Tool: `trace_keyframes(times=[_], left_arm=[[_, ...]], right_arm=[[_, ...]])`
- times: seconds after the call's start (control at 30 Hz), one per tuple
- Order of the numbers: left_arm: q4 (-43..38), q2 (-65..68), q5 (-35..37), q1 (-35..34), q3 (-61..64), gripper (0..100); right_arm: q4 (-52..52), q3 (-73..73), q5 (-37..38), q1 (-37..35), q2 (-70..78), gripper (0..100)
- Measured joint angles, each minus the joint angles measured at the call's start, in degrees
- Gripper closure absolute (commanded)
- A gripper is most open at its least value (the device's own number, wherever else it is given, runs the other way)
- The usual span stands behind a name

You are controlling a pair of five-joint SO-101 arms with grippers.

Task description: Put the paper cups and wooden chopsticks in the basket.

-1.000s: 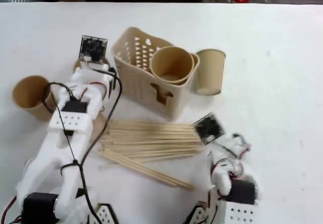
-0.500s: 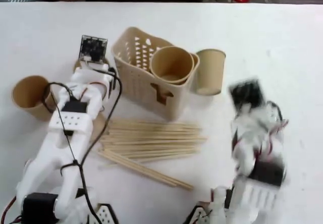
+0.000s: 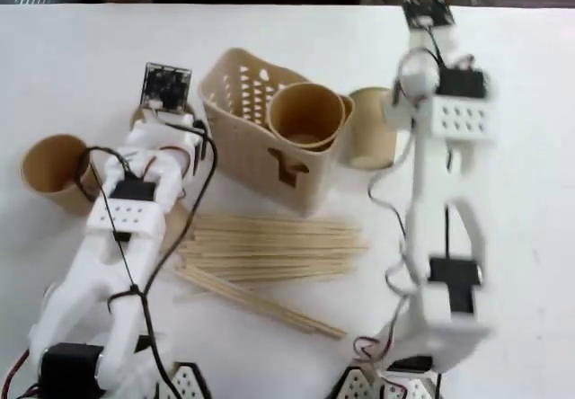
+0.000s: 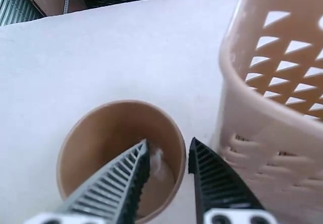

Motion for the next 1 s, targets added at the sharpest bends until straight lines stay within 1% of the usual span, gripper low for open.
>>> trace_keyframes(times=[0.1,0.27,0.43,0.6,0.73,0.87,0.93,1.0], left_arm=[[0.0,0.0,0.0,0.0,0.0,85],[0.0,0.0,0.0,0.9,1.0,85],[0.0,0.0,0.0,1.6,1.7,85],[0.0,0.0,0.0,1.6,1.7,85],[0.0,0.0,0.0,1.6,1.7,85],[-0.2,0.0,0.0,1.7,1.7,85],[-0.2,0.0,0.0,1.7,1.7,85],[-0.3,0.0,0.0,1.7,1.7,85]], right_arm=[[1.8,-12.4,-4.0,-1.1,9.1,81.5],[1.0,-28.4,-10.5,-1.0,22.7,81.5],[-3.0,-39.7,-11.6,-1.1,36.0,81.5],[-3.5,-49.7,-11.7,-1.0,46.3,81.5],[1.0,-56.8,-11.7,-1.1,50.4,81.5],[9.6,-62.9,-11.7,0.1,51.4,81.5],[14.0,-64.9,-11.7,1.0,51.4,81.5],[15.4,-65.1,-11.7,2.1,51.4,81.5]])
